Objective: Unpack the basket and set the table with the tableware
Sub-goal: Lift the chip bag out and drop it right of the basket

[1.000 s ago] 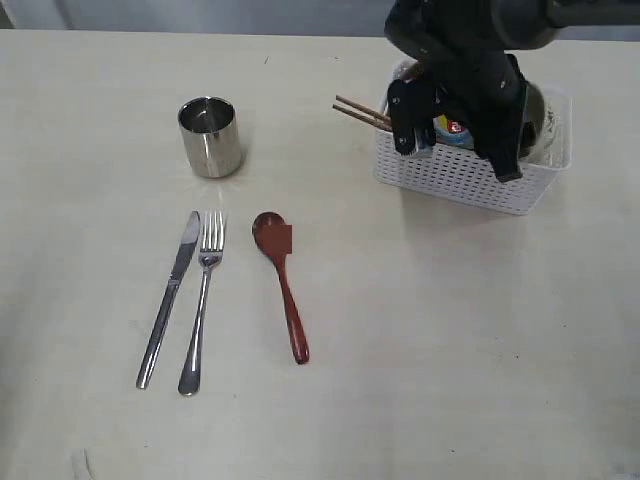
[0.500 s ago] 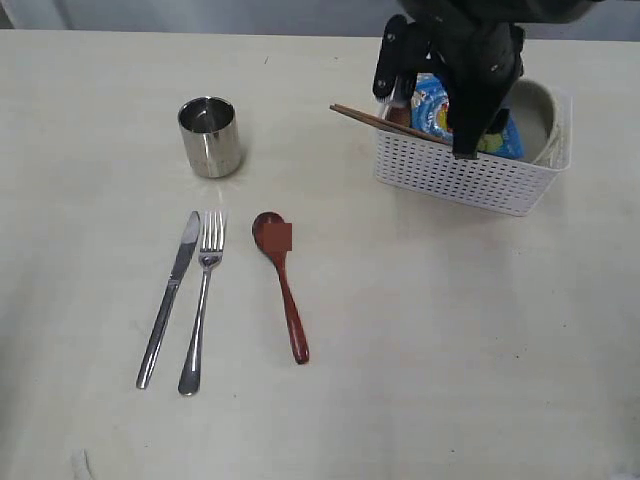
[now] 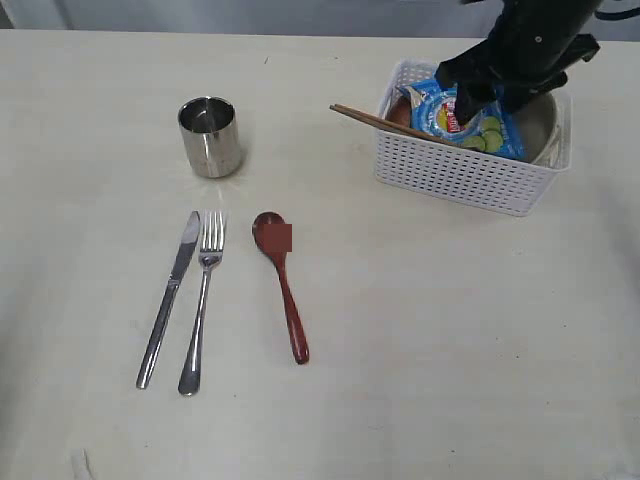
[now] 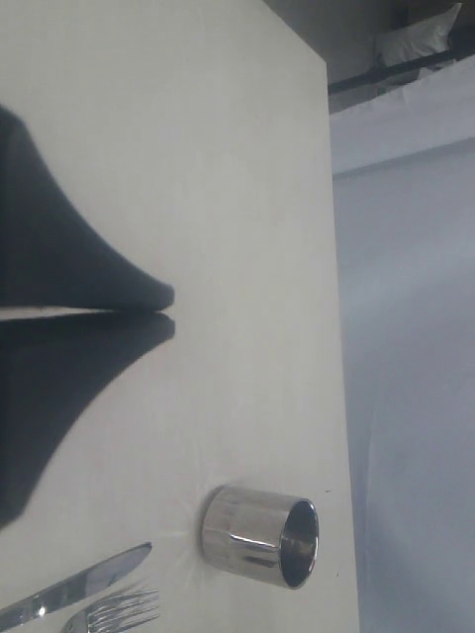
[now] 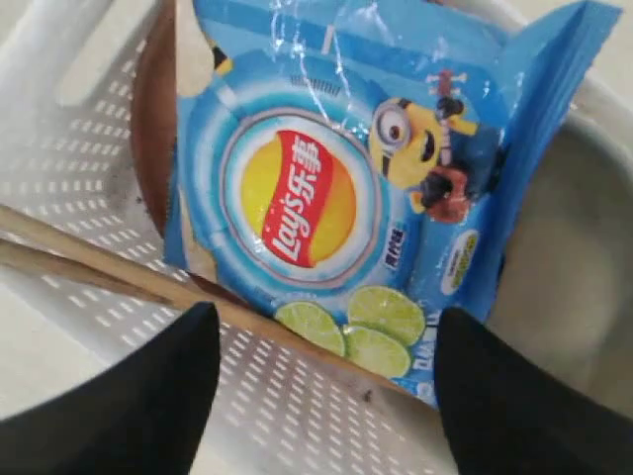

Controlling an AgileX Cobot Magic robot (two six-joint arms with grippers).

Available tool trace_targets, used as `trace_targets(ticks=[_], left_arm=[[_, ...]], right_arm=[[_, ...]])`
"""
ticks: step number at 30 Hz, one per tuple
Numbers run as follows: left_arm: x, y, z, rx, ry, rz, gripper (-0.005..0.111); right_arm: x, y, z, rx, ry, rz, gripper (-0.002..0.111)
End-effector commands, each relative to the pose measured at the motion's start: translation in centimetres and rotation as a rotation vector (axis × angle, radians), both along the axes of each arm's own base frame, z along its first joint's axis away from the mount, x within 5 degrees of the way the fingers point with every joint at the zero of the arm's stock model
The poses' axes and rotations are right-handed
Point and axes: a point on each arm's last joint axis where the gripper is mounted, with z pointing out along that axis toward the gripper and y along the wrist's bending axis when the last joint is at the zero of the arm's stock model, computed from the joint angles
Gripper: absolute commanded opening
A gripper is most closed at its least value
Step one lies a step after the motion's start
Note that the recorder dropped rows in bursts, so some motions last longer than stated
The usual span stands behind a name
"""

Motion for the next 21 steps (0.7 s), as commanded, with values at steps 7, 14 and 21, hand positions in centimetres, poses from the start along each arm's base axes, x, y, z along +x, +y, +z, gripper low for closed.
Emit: trace_targets(ticks=[7,14,21], left_arm=[[0.0,0.0,-0.1,-0.014,0.001,0.001,0.000],[0.0,0.0,-0.1,-0.012,0.001,0.001,0.000],[0.0,0.0,-0.1,-0.012,0.001,0.001,0.000]], right_arm=[[0.6,-1.7,0.6,-0.027,-0.042,-0.047,0.060],[1.1,-1.7,-0.8,-0.029,-0.025,-0.081,0.060],[1.8,-1.5,-2.1,-0.023,-0.041,-0.084,0.060]])
